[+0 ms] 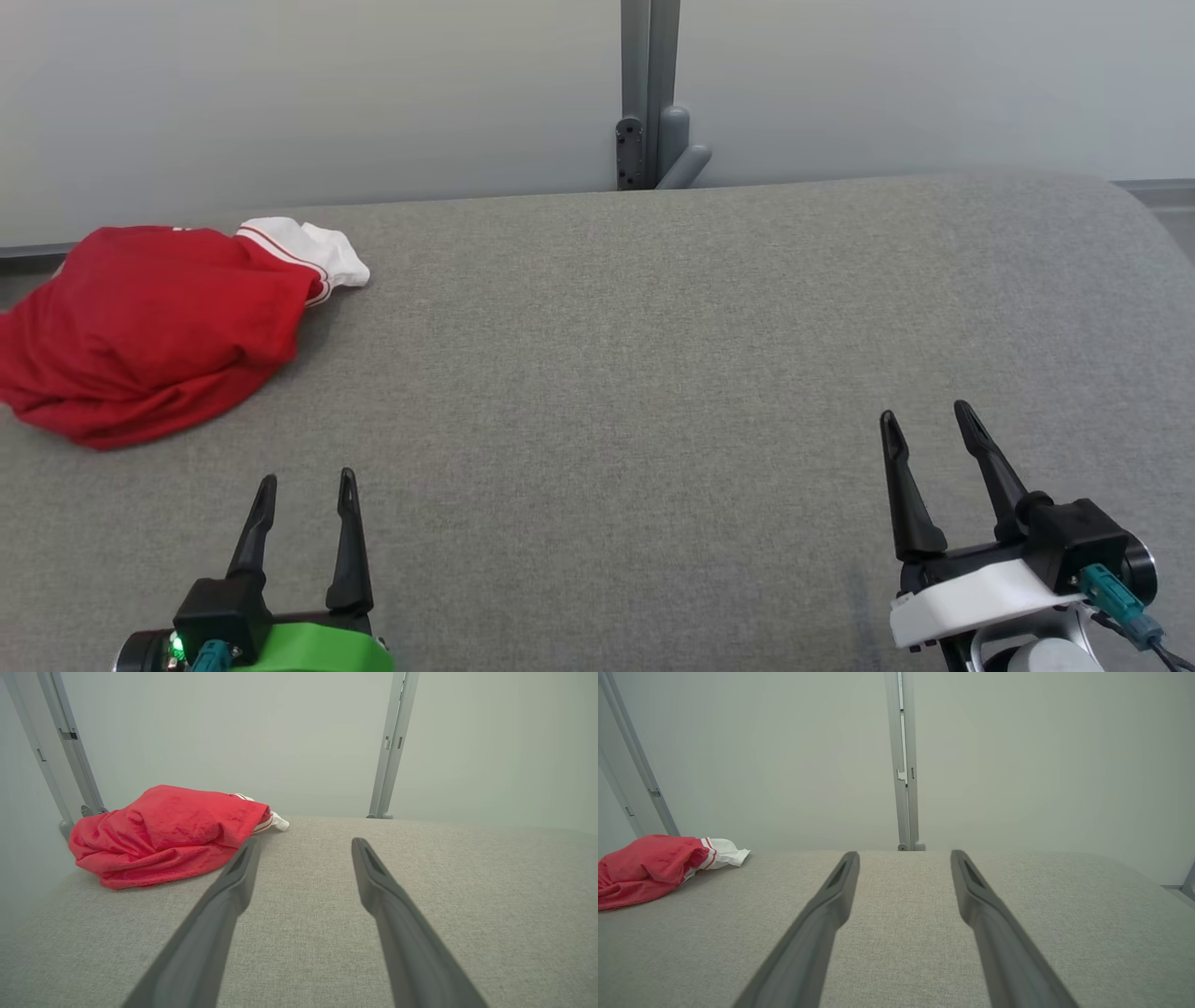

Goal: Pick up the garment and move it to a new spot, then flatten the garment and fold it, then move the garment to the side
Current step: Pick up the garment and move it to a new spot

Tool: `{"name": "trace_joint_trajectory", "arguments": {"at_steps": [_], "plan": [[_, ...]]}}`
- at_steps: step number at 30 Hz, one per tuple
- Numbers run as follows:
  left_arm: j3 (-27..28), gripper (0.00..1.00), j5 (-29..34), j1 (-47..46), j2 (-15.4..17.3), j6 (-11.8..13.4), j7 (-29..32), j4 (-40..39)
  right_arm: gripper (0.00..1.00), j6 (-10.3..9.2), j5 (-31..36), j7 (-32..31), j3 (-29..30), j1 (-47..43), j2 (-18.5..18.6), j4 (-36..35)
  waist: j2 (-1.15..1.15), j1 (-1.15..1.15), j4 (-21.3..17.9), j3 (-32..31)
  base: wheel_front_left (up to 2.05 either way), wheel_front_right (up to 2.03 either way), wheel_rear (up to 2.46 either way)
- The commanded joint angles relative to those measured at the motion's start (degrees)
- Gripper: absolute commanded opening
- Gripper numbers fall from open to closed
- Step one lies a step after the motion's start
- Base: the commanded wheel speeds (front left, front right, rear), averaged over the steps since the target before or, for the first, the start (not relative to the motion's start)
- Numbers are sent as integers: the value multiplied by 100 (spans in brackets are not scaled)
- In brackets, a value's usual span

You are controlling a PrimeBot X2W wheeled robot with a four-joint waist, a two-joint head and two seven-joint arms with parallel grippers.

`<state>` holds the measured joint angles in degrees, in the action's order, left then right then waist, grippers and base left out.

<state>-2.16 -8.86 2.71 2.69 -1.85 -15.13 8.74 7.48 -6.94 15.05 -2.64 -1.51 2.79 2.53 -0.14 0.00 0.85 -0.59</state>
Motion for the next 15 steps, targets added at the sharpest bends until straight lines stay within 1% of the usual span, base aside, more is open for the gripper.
{"name": "trace_joint_trajectory", "arguments": {"at_steps": [1, 6, 15], "plan": [[-7, 100, 23, -45, 37, 8, -5, 4, 100, 1, -16, 19, -7, -71, 17, -19, 14, 0, 155, -5, 0, 0, 0], [-3, 100, 60, -75, 36, 29, -4, -11, 100, 1, -51, 19, -47, -105, 17, -44, 14, 0, 671, -15, 0, 0, 0], [231, 100, 171, 58, 33, 8, -4, -16, 100, 1, -120, 19, -119, -116, 18, -38, 14, 0, 1912, -45, 0, 0, 0]]}}
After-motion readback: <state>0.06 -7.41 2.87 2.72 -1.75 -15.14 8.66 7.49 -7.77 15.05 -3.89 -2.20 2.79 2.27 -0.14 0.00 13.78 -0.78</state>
